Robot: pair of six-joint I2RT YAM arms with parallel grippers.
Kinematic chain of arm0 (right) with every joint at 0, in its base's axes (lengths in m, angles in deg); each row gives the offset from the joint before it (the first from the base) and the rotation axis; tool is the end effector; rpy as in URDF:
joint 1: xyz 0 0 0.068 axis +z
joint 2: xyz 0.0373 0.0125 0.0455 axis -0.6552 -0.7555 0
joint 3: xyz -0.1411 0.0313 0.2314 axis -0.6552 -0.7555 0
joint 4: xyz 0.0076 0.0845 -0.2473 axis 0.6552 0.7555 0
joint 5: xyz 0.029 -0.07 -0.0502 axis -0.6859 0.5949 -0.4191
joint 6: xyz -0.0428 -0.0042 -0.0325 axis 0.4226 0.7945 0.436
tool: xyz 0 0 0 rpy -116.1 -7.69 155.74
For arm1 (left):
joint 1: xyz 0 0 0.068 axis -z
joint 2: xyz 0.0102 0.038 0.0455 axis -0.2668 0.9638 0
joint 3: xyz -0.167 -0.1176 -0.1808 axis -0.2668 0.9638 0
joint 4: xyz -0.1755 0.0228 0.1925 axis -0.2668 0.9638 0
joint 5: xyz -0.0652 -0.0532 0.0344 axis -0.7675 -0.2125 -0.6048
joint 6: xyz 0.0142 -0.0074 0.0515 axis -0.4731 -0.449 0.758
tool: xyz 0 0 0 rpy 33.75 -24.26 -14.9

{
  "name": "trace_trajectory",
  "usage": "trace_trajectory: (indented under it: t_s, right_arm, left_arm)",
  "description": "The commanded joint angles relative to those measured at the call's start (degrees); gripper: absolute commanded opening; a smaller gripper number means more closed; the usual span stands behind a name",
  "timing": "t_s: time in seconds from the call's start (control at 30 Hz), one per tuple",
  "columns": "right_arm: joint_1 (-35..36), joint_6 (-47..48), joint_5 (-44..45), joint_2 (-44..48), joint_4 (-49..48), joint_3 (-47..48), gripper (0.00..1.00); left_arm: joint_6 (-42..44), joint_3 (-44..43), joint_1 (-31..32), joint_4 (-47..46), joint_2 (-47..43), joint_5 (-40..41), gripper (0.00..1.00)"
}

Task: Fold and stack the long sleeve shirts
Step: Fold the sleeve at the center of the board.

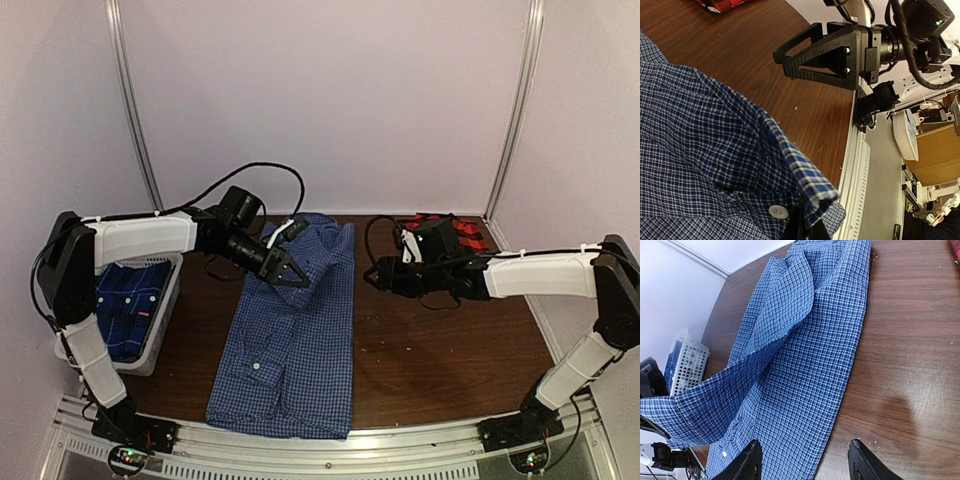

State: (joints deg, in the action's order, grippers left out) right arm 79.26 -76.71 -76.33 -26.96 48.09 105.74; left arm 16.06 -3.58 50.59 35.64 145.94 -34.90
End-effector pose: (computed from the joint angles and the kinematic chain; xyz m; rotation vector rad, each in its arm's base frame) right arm 0.2561 0.2143 0.2192 -0.1203 2.3515 1.0229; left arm 0.2988 -0.2448 0.2441 0.9107 2.3573 -1.4879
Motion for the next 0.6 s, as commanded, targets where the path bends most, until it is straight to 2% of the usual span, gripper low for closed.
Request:
trace_trajectory:
  t_s: [0.0, 0.23, 0.37, 0.57]
  right_arm:
    - [-0.23, -0.03, -0.89, 1.05, -1.58, -1.37, 0.60]
    - [-0.14, -0.10, -1.60, 1.30, -2.06, -2.68, 0.61]
    - [-0.12, -0.28, -2.07, 1.30, -2.62, -3.69, 0.60]
    - [-0.01, -0.72, -2.32, 1.13, -3.82, -5.04, 0.61]
  left_arm:
    - [3.60, 1.30, 0.92, 3.91, -0.39, -2.64, 0.05]
    - [5.61, 3.37, 4.61, 6.09, 2.20, -2.53, 0.05]
    - [5.49, 4.36, 5.77, 6.10, 3.35, -2.46, 0.10]
    - [5.71, 5.33, 8.30, 7.31, 5.23, -1.01, 0.09]
